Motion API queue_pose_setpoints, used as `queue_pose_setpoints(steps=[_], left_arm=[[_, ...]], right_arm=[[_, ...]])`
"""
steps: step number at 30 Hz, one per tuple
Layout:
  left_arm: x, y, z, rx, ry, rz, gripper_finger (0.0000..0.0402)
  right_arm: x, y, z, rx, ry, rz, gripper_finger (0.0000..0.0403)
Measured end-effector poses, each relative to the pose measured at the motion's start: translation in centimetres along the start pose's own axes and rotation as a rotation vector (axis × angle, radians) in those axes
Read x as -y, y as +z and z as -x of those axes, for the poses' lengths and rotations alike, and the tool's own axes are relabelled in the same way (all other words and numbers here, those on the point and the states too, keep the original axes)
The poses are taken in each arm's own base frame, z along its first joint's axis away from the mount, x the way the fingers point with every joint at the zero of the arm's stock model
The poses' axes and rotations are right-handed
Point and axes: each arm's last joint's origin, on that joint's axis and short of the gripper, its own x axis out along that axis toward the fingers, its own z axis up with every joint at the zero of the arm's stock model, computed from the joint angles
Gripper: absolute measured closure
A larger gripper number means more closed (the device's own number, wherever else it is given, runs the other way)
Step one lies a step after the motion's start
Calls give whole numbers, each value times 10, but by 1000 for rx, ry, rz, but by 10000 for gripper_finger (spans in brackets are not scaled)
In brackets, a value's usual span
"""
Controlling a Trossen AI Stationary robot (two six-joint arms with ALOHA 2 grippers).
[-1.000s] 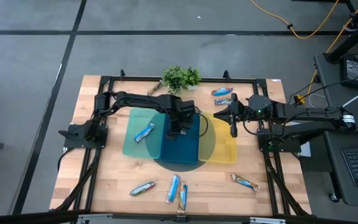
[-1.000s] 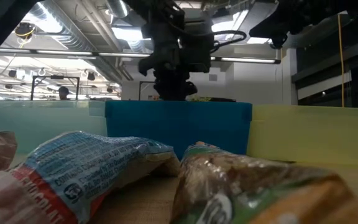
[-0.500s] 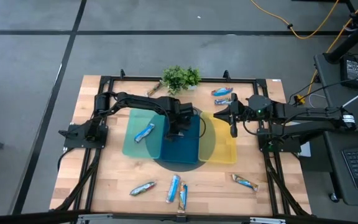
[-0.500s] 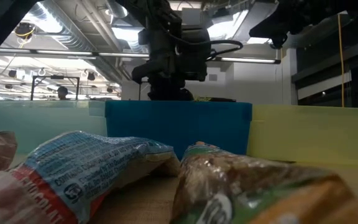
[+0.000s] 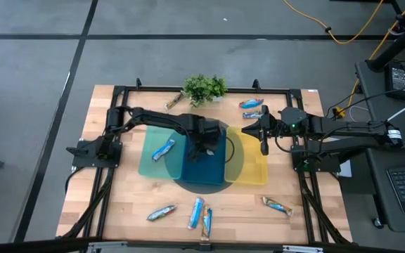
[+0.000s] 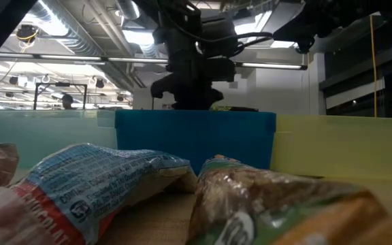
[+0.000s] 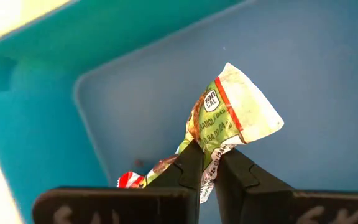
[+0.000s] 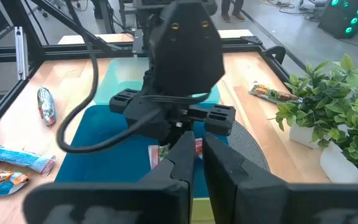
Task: Pick and place Granola Bars by type
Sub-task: Put the red granola bar into the blue bin, then put the yellow granola bar into the yellow bin
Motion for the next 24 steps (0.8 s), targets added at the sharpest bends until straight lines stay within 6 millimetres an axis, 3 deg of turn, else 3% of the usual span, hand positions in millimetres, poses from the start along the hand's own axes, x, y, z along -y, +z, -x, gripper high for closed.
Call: queue_pose_setpoints(steps=[4,10,24], left_arm=[[5,3,0,-58,92,-73,384],[7,4,0,-55,90,-75,371],[19,8,0,-70,63,-95,266]], right_arm=[[0,0,0,0,0,0,368],[0,0,0,0,0,0,368],[0,0,0,0,1,0,368]])
